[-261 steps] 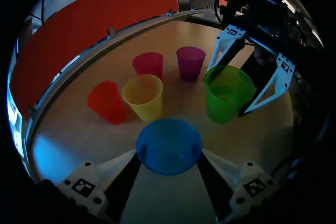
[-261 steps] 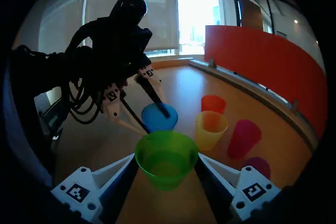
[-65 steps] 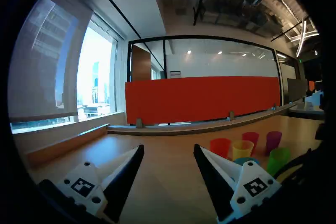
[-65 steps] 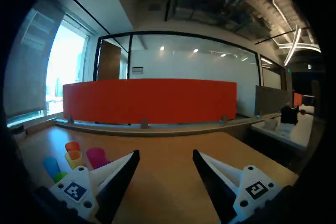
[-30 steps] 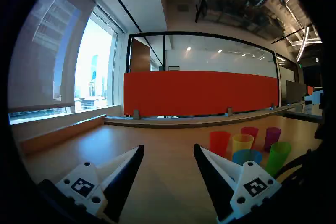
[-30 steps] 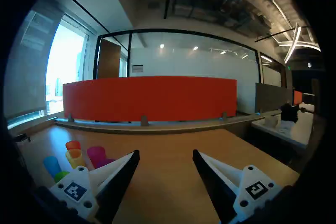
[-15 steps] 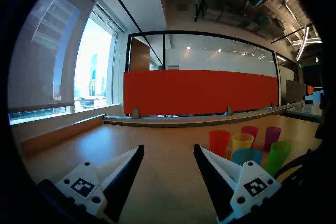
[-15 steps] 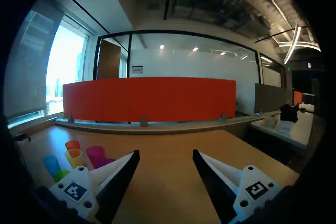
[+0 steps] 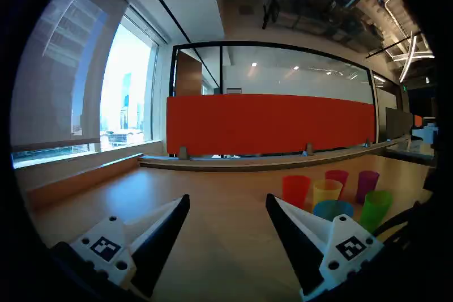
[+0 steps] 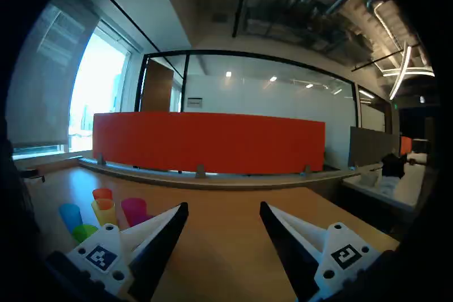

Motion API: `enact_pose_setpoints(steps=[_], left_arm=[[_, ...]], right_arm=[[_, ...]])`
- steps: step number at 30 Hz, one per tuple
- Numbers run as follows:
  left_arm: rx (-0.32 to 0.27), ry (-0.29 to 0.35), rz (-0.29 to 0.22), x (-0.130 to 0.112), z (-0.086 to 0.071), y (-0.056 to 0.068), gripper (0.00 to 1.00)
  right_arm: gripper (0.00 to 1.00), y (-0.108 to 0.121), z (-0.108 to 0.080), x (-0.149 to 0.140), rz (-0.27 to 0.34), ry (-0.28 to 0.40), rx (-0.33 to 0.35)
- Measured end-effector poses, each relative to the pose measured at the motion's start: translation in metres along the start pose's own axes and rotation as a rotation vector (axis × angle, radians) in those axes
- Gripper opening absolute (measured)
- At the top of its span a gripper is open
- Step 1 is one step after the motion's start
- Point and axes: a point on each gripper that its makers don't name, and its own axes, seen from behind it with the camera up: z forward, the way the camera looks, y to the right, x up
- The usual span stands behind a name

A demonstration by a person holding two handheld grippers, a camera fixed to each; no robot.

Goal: Pour water

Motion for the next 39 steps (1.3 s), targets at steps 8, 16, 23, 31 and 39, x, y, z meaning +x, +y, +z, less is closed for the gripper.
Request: enact_pose_setpoints(steps=[8, 16, 23, 31, 39], left_arm=[[0.000, 0.000, 0.000, 0.000, 0.001, 0.000, 1.00], [0.000, 0.000, 0.000, 0.000, 0.000, 0.000, 1.00], [0.000, 0.000, 0.001, 0.000, 0.000, 0.001, 1.00], [0.000, 0.000, 0.000, 0.000, 0.000, 0.001, 1.00], [0.000, 0.000, 0.000, 0.000, 0.000, 0.001, 1.00]], right_arm=[[0.99, -0.004, 0.000, -0.002, 0.020, 0.055, 0.010], [0.99, 0.003, 0.002, -0.031, 0.075, 0.032, 0.006], [0.99, 0.013, 0.006, -0.045, 0.093, 0.009, -0.008], [0.99, 0.012, 0.011, -0.051, 0.107, 0.002, -0.004], [0.99, 0.006, 0.015, -0.058, 0.100, -0.011, 0.006]])
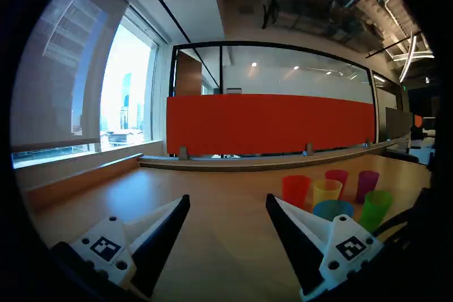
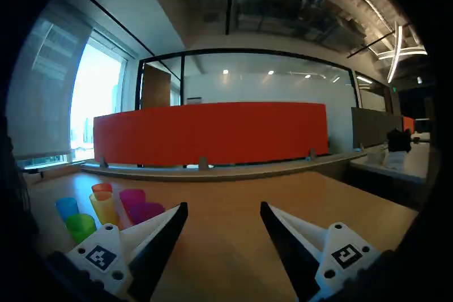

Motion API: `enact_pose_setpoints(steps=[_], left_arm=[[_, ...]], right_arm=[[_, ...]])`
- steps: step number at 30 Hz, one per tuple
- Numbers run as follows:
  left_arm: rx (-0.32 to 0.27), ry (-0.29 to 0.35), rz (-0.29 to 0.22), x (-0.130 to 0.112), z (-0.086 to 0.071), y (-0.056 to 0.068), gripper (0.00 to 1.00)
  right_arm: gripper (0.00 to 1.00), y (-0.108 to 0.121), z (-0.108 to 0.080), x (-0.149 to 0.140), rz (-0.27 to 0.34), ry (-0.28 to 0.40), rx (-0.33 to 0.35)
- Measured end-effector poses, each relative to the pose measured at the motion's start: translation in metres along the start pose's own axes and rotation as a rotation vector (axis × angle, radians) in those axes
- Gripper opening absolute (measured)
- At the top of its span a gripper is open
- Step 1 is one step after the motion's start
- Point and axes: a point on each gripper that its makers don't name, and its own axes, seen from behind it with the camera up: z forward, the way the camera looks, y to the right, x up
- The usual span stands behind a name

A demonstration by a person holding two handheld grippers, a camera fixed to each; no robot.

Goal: Pour water

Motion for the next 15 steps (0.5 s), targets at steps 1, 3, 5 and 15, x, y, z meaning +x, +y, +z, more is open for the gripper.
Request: enact_pose_setpoints(steps=[1, 3, 5, 15], left_arm=[[0.000, 0.000, 0.000, 0.0000, 0.0000, 0.0001, 1.00], [0.000, 0.000, 0.000, 0.0000, -0.0001, 0.0002, 1.00], [0.000, 0.000, 0.000, 0.0000, -0.0001, 0.0004, 1.00], [0.000, 0.000, 0.000, 0.0002, -0.0003, 0.0007, 1.00]], right_arm=[[0.99, 0.0001, 0.0003, -0.0015, -0.001, -0.002, 0.000], [0.99, 0.0002, 0.0008, -0.0038, -0.003, -0.004, -0.001], [0.99, -0.0001, 0.0010, -0.0036, -0.009, -0.002, -0.001], [0.99, -0.0015, -0.0029, 0.0023, -0.029, 0.002, -0.003]])
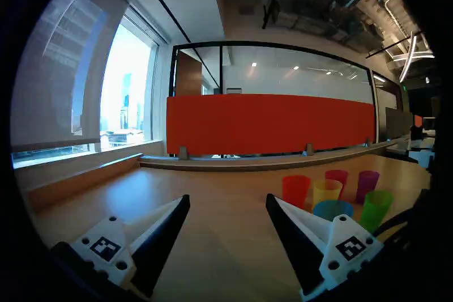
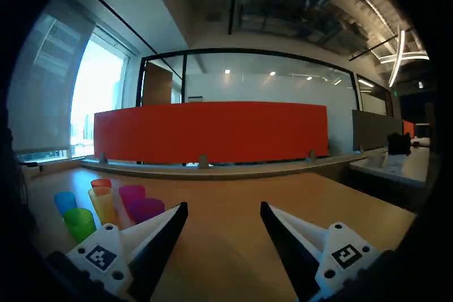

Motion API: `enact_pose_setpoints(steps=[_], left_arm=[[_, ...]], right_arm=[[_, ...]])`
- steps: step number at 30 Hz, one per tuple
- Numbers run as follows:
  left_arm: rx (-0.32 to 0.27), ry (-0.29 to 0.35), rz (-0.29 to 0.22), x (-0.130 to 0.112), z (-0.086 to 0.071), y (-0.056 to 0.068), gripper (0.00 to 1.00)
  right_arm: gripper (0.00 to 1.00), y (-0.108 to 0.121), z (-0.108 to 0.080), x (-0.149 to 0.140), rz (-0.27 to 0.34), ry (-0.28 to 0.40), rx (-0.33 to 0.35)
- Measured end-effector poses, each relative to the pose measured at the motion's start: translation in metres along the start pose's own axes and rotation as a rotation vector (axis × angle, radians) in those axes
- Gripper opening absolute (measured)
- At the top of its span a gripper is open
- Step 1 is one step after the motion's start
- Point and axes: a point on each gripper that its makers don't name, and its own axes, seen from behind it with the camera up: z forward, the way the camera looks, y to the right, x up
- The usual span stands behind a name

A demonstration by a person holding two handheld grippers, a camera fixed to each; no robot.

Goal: Pour water

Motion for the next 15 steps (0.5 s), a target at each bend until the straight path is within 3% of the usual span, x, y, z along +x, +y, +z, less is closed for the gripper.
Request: enact_pose_setpoints(steps=[15], left_arm=[[0.000, 0.000, 0.000, -0.0001, 0.0001, 0.0002, 1.00]], right_arm=[[0.99, -0.0001, 0.0000, -0.0005, -0.015, -0.001, -0.005]])
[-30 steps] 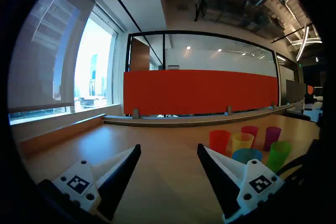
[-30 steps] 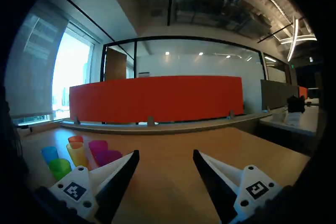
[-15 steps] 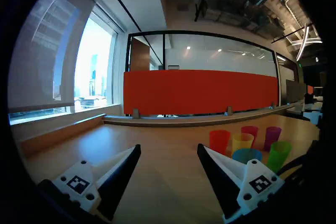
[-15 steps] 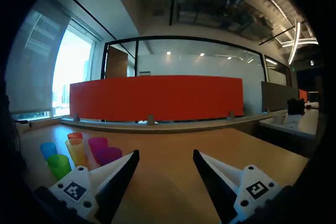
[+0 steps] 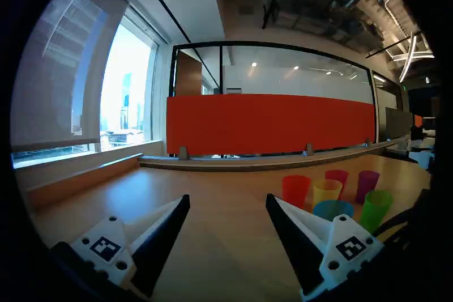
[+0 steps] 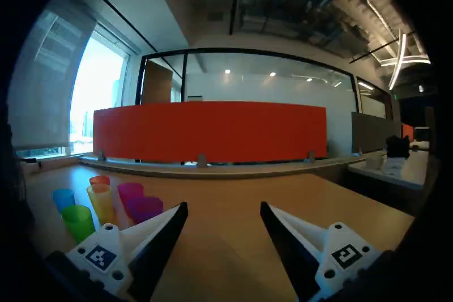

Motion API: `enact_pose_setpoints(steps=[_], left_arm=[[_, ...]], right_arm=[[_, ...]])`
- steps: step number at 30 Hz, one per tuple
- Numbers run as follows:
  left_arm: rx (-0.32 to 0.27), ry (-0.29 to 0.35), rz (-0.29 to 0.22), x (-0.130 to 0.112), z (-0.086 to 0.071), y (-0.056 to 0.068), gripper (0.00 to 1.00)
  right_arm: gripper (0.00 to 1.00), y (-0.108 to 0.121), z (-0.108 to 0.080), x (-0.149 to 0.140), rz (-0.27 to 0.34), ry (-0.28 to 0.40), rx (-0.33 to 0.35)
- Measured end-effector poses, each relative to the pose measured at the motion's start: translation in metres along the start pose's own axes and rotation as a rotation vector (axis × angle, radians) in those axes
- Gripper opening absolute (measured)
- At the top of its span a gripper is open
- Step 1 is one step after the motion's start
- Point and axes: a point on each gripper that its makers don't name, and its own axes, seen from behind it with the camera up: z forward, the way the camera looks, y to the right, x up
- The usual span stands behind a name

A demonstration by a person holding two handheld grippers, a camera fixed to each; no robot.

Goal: Pour water

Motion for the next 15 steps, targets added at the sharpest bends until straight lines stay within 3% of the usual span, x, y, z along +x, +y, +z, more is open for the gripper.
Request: enact_pose_setpoints(steps=[15], left_arm=[[0.000, 0.000, 0.000, 0.0002, 0.0000, 0.0000, 1.00]], right_arm=[[0.99, -0.0003, -0.0013, 0.0018, -0.001, -0.001, 0.000]])
